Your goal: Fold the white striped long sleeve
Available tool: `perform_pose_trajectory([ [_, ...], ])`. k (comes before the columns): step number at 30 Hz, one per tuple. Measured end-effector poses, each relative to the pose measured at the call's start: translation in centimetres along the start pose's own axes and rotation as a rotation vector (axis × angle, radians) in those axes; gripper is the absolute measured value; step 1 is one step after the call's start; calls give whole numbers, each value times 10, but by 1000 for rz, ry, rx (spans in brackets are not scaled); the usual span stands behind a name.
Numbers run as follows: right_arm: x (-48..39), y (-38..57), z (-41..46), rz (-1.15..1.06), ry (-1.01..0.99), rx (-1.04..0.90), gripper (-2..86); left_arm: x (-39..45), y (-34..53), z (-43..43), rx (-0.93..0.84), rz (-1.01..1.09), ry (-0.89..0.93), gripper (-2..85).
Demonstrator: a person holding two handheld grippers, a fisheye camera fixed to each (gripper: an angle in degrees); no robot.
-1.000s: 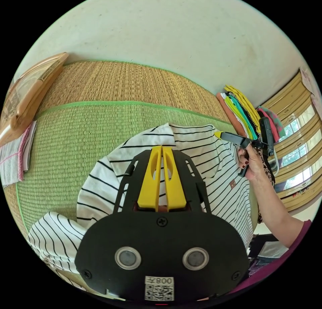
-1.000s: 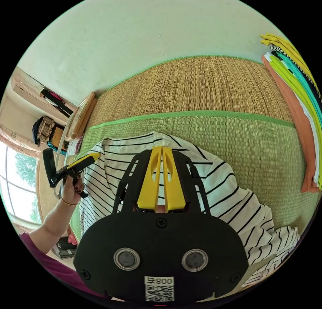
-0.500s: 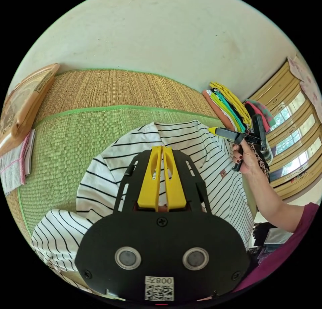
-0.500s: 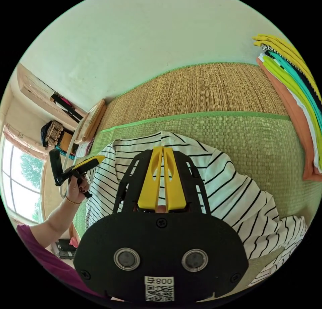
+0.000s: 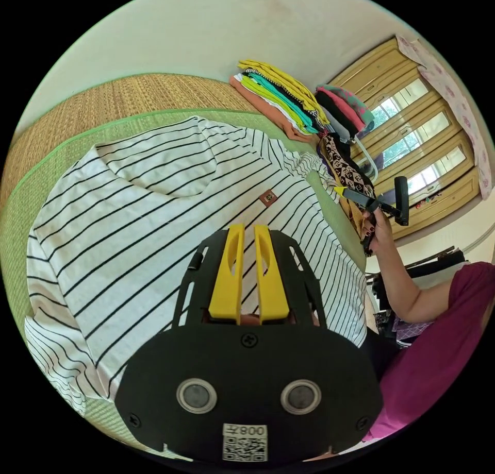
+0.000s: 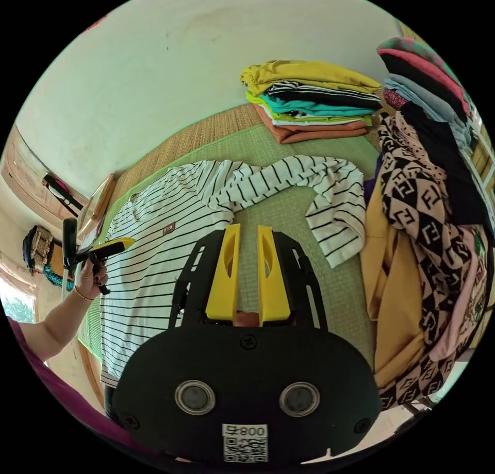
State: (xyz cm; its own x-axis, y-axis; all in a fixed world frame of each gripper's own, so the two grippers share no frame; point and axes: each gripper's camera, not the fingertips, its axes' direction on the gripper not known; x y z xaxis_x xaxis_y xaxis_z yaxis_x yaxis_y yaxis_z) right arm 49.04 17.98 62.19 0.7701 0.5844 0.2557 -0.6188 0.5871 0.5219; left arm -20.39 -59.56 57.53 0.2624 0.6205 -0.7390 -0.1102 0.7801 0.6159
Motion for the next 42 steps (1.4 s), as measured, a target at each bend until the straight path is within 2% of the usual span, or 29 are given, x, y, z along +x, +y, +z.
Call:
perform_pose_trajectory([
  [3,22,-6,-15,17,155,-5,69,24,-9,25,-43,53,41,37],
  [8,39,-20,5,56,252,-90,74,64,-23,60,-77,125,103,40],
  [12,28,-24,3,54,310,-75,70,81,-26,77,-103,152,118,39],
  [17,19,-29,-9,64,348,-42,69,96,-25,96,-125,157,140,40],
  [21,22,-37,-8,97,250,-56,52,104,-26,104,-127,158,152,39],
  [28,-7,-45,-42,37,329,-55,3,118,-26,108,-121,171,165,37],
  [37,-48,-120,-157,-188,757,229,-1,130,-23,89,-74,165,180,32],
  [40,-42,-155,-193,-170,736,321,-1,134,-21,78,-55,166,176,31],
  [42,-27,-171,-225,-93,520,408,-1,134,-20,70,-34,158,181,30],
])
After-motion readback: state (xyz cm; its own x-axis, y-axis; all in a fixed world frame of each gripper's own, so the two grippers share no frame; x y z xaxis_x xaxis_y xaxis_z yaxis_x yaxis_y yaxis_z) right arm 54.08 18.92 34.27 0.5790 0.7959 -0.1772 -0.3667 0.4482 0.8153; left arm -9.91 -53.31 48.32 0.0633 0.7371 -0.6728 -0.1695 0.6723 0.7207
